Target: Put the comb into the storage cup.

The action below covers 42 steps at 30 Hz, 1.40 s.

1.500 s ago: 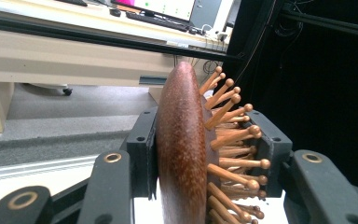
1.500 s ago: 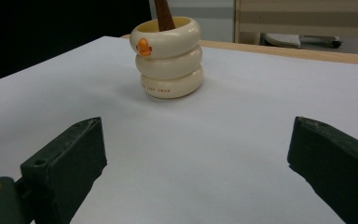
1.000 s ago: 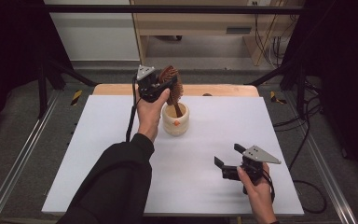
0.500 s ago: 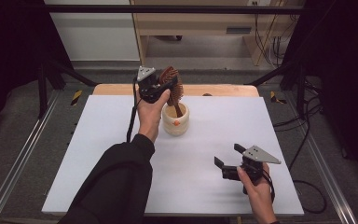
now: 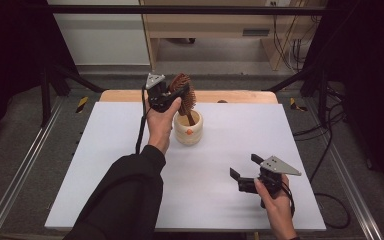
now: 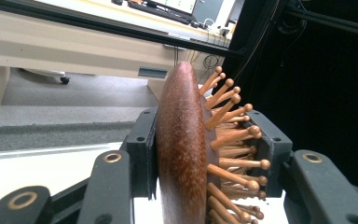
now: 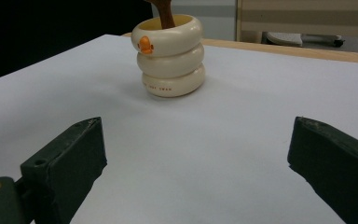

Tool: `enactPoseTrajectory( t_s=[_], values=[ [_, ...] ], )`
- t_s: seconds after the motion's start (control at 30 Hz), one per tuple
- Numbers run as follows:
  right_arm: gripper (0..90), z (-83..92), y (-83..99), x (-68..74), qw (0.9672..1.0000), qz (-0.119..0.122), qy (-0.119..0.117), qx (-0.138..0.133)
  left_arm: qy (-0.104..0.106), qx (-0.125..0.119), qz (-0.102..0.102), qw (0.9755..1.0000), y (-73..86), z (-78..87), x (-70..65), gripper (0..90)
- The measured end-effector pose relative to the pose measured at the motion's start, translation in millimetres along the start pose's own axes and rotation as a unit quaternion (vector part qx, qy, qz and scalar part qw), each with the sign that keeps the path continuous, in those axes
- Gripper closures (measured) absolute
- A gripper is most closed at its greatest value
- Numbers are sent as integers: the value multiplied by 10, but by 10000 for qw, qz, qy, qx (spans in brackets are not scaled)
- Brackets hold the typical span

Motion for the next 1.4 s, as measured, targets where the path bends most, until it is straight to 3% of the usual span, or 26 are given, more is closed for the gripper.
enactPoseTrajectory(
  t_s=[1.4],
  values=[
    [46,4,-3,-1,10000,-4,-5,-1,41,97,24,9999,142,-33,-26,511]
  ],
)
Point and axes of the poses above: each handheld gripper's, and its own axes: z roughly backward along the jaws, y roughly out of its underside, x roughly to its left, the point moved 2 cm from there along -z, roughly forward along the jaws, and after that the axes turned 12 degrees about -x, right-handed, at the moved point
